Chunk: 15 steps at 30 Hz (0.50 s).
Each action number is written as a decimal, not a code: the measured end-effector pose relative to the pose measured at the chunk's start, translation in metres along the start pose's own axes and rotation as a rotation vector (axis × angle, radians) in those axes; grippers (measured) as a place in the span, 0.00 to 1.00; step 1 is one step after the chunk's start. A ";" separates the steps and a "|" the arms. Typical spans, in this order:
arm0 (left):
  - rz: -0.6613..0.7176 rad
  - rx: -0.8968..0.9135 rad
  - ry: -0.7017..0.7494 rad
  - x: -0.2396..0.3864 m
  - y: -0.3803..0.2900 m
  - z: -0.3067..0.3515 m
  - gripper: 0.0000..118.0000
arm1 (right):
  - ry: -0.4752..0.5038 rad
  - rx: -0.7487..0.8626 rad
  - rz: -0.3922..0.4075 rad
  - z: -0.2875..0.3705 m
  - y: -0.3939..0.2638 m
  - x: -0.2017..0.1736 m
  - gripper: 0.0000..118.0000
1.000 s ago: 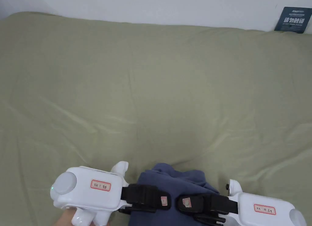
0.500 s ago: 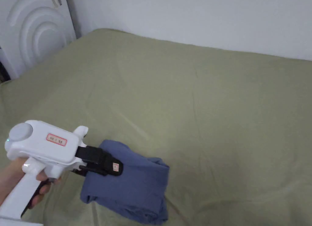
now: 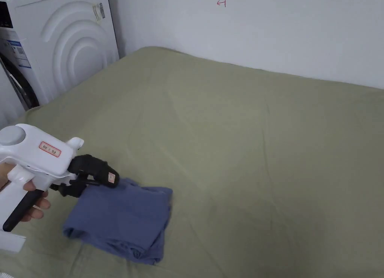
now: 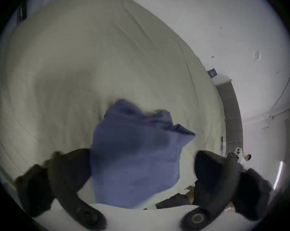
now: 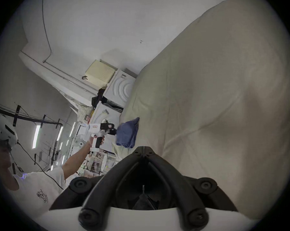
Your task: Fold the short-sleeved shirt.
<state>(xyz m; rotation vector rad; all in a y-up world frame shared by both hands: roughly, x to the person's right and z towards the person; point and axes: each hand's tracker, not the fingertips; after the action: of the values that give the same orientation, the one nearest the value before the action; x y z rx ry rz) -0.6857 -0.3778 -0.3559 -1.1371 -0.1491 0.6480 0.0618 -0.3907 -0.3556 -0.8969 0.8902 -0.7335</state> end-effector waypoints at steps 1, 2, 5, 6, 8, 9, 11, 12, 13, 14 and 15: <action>0.038 0.016 -0.013 0.011 -0.009 0.009 1.00 | 0.001 0.005 0.009 0.002 0.001 -0.001 0.00; 0.071 0.044 0.008 0.016 -0.014 0.015 1.00 | -0.001 0.008 0.016 0.005 0.003 -0.003 0.00; 0.018 0.095 0.028 0.035 -0.023 0.028 1.00 | -0.042 0.020 0.068 0.015 0.010 -0.012 0.00; 0.011 0.107 0.025 0.044 -0.025 0.031 1.00 | -0.053 0.032 0.097 0.021 0.013 -0.018 0.00; -0.046 0.169 -0.040 0.087 -0.040 0.034 0.95 | -0.069 0.072 0.141 0.033 0.019 -0.031 0.00; -0.078 0.193 -0.085 0.094 -0.041 0.033 0.74 | -0.095 0.096 0.180 0.038 0.021 -0.039 0.00; -0.135 0.310 -0.131 0.148 -0.061 0.031 0.06 | -0.207 0.179 0.288 0.053 0.026 -0.060 0.00; -0.154 0.358 -0.134 0.177 -0.069 0.025 0.06 | -0.257 0.218 0.337 0.058 0.027 -0.072 0.00; -0.191 0.356 -0.121 0.214 -0.088 0.019 0.00 | -0.300 0.257 0.378 0.063 0.027 -0.082 0.00; -0.213 0.422 -0.104 0.245 -0.103 0.012 0.00 | -0.368 0.311 0.442 0.069 0.027 -0.094 0.00; -0.235 0.423 -0.132 0.270 -0.113 0.005 0.00 | -0.422 0.342 0.484 0.074 0.027 -0.105 0.00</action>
<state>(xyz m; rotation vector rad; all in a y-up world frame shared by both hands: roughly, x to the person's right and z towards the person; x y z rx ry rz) -0.4233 -0.2549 -0.3110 -0.6581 -0.2421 0.5129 0.0842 -0.2664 -0.3202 -0.4734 0.5478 -0.2469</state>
